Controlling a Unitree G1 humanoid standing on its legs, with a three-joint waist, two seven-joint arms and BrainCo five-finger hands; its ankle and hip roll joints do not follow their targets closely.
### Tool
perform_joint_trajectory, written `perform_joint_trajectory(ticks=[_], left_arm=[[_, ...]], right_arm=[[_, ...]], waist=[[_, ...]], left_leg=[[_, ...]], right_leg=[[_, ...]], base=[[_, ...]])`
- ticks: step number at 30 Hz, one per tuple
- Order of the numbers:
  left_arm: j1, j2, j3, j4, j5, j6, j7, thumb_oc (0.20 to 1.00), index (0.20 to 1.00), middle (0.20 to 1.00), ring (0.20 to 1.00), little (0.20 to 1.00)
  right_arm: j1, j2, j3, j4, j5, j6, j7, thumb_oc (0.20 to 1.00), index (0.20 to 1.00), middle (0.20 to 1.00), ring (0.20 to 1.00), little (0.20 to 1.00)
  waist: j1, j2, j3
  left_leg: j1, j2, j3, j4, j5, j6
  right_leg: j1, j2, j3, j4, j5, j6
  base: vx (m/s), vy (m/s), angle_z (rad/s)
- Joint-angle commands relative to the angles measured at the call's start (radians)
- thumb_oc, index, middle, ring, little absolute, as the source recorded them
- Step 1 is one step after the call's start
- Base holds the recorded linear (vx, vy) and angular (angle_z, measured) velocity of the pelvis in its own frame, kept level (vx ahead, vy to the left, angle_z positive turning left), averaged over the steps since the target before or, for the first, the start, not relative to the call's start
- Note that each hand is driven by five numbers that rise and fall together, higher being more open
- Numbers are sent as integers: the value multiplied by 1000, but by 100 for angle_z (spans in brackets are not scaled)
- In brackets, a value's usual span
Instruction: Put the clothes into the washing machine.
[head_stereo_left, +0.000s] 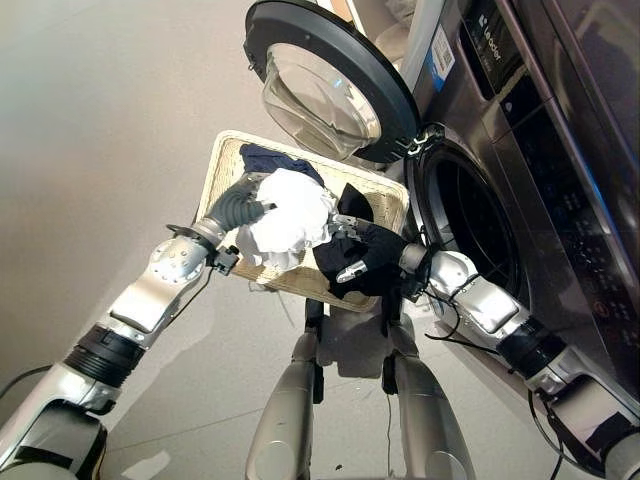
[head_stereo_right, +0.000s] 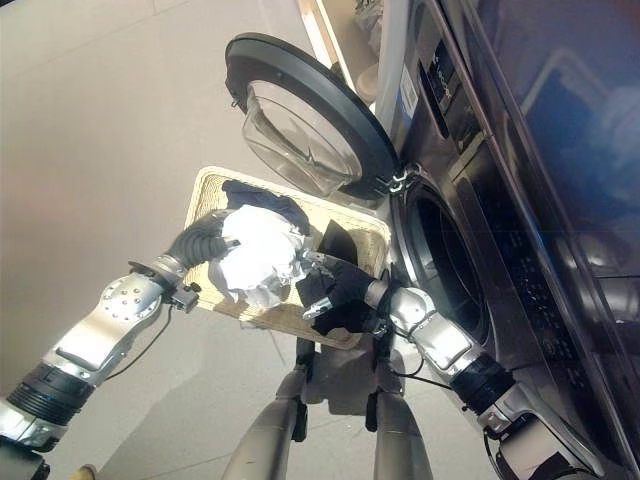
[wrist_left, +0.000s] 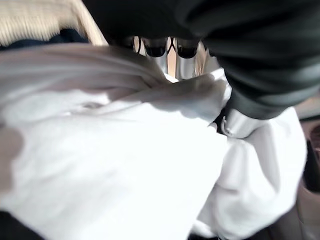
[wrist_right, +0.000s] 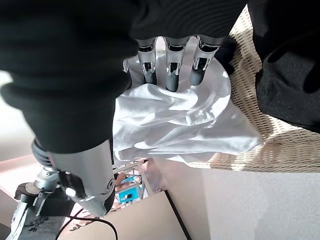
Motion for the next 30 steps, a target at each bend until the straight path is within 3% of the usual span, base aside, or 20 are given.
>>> perform_joint_trajectory(ticks=[1, 3, 7, 9, 13, 17, 23, 30], left_arm=[[-50, -58, -2, -114, -66, -47, -41, 200, 200, 200, 200, 200], [-55, -68, -23, -115, -38, -34, -11, 200, 200, 200, 200, 200], [-50, -78, -15, -86, 14, -9, 141, 200, 200, 200, 200, 200], [-17, -82, 37, -58, 86, -27, 278, 200, 200, 200, 200, 200], [44, -84, 159, -24, 201, -57, 442, 200, 200, 200, 200, 200], [88, -102, 248, 4, 290, -83, 535, 200, 200, 200, 200, 200], [121, -116, 286, 14, 334, -105, 564, 200, 200, 200, 200, 200], [116, -124, 272, 8, 317, -82, 465, 200, 200, 200, 200, 200]], right_arm=[[-52, 47, 36, -104, 28, -78, -79, 1000, 1000, 1000, 1000, 1000], [-50, 58, 30, -95, 31, -79, -124, 1000, 1000, 1000, 1000, 1000], [-32, 78, -3, -76, 65, -105, -202, 1000, 1000, 1000, 1000, 1000], [-8, 81, -36, -90, 70, -131, -212, 1000, 1000, 1000, 1000, 1000], [49, 93, -113, -125, 81, -153, -235, 1000, 1000, 1000, 1000, 1000], [120, 100, -184, -166, 52, -152, -266, 1000, 1000, 1000, 1000, 1000], [194, 97, -239, -189, 27, -163, -284, 1000, 1000, 1000, 1000, 1000], [196, 103, -262, -195, 14, -174, -289, 1000, 1000, 1000, 1000, 1000]], waist=[[-45, -4, -21], [-48, -5, -21], [-51, -6, -21], [-50, -7, -21], [-46, -10, -21], [-54, -22, -21], [-68, -31, -21], [-76, -28, -21]], left_leg=[[-67, -78, 24, 67, 3, 43], [-70, -79, 26, 69, 3, 43], [-78, -82, 26, 71, 1, 44], [-82, -82, 26, 70, 2, 44], [-81, -81, 21, 69, 2, 44], [-75, -78, 20, 70, -4, 44], [-70, -69, 29, 67, -8, 44], [-60, -68, 40, 61, -10, 42]], right_leg=[[8, 15, 10, 33, -15, 40], [6, 16, 11, 30, -13, 39], [0, 16, 9, 25, -11, 39], [-4, 19, 9, 25, -13, 38], [-4, 23, 10, 34, -23, 36], [-4, 31, 17, 45, -31, 33], [-8, 38, 28, 50, -34, 35], [-2, 35, 26, 47, -33, 39]], base=[[15, 25, -14], [16, 18, -9], [1, 0, -4], [0, -4, -10], [2, -30, -4], [1, -10, 0], [5, 2, 1], [6, 7, -3]])
